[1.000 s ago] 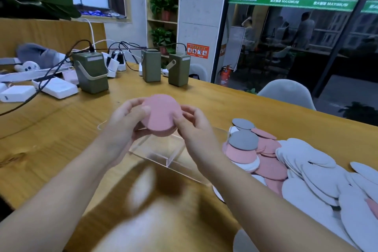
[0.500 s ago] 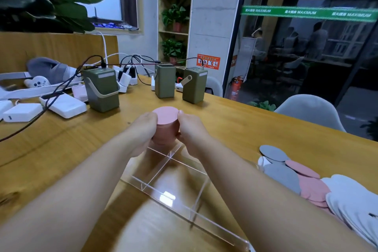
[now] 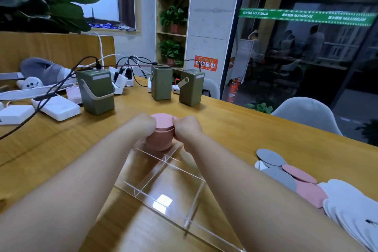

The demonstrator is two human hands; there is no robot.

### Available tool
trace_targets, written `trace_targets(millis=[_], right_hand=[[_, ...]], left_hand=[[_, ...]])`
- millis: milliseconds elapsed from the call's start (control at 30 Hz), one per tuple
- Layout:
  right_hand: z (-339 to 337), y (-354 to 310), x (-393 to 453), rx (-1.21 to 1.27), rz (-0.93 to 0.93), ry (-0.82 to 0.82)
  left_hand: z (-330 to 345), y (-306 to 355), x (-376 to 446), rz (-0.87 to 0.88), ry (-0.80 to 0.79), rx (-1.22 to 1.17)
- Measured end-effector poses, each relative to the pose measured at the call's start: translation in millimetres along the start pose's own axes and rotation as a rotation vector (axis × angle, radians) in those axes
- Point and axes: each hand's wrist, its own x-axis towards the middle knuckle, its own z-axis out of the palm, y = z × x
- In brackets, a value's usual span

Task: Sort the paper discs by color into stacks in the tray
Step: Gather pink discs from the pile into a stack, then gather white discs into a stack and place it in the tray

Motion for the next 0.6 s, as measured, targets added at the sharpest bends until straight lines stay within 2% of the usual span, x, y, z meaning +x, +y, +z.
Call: trace_targets(millis=[67,167,300,467,600], right_hand=[[-6.3,0.5,-10.8,-0.003,-0.045,-0.017],[-23.4,8.3,-37.2,-0.060,-0.163,-0.028],[-47.5,24.7,-64.6,-0.121,-0.292,-0.048],[-87.8,50.5,-105.3,-0.102,-0.465,0.085],[-134.3,73.5,-144.3,-0.129,-0.620,0.189]], left_hand=[[-3.7,1.0,-10.8,0.059,0.056,0.177],[-2.1,-7.2,-24.7,0.137,0.083,0.239],[5.7,-27.6,-52.1,0.263,0.112,0.153],[22.7,-40.1,-109.6,0.445,0.117,0.087],[46.9,-37.3,-157.3,0.567,0.024,0.046]])
